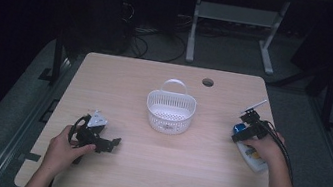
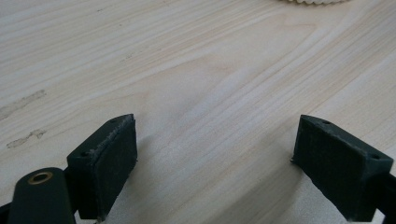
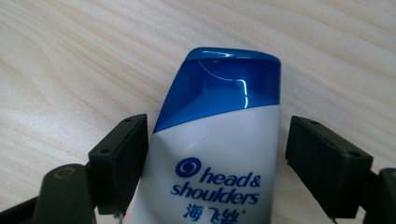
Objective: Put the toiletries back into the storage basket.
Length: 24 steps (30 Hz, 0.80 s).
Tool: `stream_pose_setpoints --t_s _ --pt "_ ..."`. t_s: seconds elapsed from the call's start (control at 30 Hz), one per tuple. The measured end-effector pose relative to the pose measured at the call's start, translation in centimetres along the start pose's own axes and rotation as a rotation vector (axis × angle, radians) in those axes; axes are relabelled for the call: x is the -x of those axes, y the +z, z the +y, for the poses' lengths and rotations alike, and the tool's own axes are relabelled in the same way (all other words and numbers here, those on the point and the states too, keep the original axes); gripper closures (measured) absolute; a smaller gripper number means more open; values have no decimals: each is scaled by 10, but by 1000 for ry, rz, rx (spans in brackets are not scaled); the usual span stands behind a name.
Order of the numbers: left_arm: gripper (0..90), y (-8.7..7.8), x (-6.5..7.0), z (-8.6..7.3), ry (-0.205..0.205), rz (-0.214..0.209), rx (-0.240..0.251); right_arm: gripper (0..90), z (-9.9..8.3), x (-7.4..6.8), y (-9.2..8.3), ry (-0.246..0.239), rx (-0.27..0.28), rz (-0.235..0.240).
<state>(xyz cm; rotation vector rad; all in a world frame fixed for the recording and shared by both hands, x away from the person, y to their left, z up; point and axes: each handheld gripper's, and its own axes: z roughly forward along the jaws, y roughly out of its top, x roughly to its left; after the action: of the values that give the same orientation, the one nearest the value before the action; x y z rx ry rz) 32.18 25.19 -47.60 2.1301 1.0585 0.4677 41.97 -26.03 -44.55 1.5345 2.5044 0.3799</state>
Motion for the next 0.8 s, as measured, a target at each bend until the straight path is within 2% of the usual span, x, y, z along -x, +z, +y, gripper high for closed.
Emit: stream_pose_setpoints --t_s 0.27,0.33,0.37,0.8 --pt "130 0 0 0 0 0 0 241 -1 -1 3 -3 -22 10" --pt "130 0 0 0 1 0 0 276 -1 -1 2 2 -24 23" --pt "130 0 0 0 0 0 0 300 -1 0 2 11 -24 44" --pt "130 0 0 0 1 -2 0 344 -1 2 1 13 -28 53"
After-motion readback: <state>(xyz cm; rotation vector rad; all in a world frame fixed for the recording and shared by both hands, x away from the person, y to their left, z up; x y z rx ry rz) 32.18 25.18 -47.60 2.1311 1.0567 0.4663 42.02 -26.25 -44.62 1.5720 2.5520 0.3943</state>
